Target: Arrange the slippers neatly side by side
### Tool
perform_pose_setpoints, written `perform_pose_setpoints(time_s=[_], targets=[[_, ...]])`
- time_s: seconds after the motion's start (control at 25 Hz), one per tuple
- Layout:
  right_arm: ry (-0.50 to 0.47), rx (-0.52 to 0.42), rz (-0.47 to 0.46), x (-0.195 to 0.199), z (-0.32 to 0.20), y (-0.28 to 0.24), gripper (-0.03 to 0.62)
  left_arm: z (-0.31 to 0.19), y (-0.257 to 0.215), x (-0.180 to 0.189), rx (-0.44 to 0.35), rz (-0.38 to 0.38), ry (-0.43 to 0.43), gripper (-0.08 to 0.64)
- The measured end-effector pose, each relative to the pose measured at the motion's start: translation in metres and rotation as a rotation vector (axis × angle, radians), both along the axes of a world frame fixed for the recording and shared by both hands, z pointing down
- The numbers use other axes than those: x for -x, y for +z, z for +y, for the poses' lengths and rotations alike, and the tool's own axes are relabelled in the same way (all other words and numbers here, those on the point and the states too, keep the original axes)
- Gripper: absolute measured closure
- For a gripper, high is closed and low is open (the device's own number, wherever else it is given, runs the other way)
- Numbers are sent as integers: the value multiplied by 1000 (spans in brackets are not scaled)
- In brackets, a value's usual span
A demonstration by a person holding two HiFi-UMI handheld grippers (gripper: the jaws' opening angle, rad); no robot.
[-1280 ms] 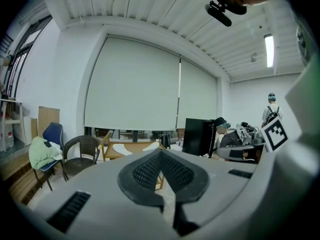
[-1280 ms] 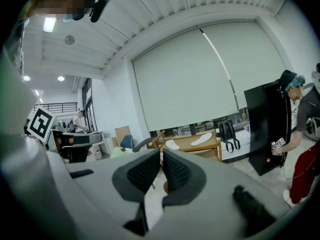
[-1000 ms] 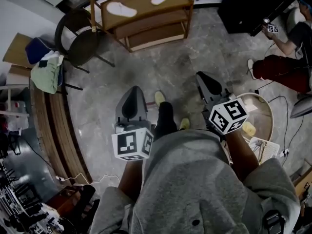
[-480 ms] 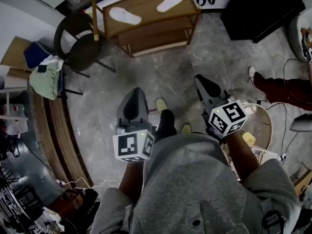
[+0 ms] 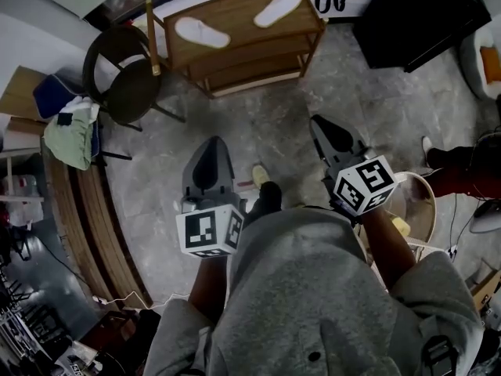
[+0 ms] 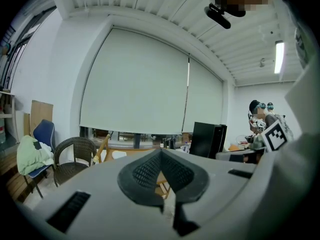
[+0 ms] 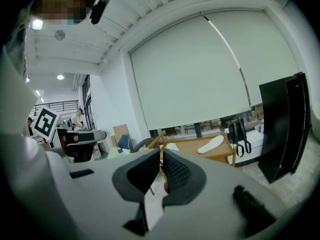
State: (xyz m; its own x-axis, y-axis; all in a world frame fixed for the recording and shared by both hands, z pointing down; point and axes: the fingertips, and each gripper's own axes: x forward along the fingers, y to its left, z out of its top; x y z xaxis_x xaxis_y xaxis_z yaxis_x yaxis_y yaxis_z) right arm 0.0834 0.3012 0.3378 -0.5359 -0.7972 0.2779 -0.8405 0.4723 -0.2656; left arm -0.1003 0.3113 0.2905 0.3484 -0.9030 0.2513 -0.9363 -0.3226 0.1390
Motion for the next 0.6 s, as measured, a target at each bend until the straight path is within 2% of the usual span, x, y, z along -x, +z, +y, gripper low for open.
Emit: perform_pose_setpoints(time_s=[0.36, 0.6], targets=[[-9, -10, 4, 35, -47, -8, 558, -43, -10, 34, -18, -37, -10, 546], [-14, -3, 13, 56, -62, -2, 558, -58, 0, 53, 0, -38, -2, 546]])
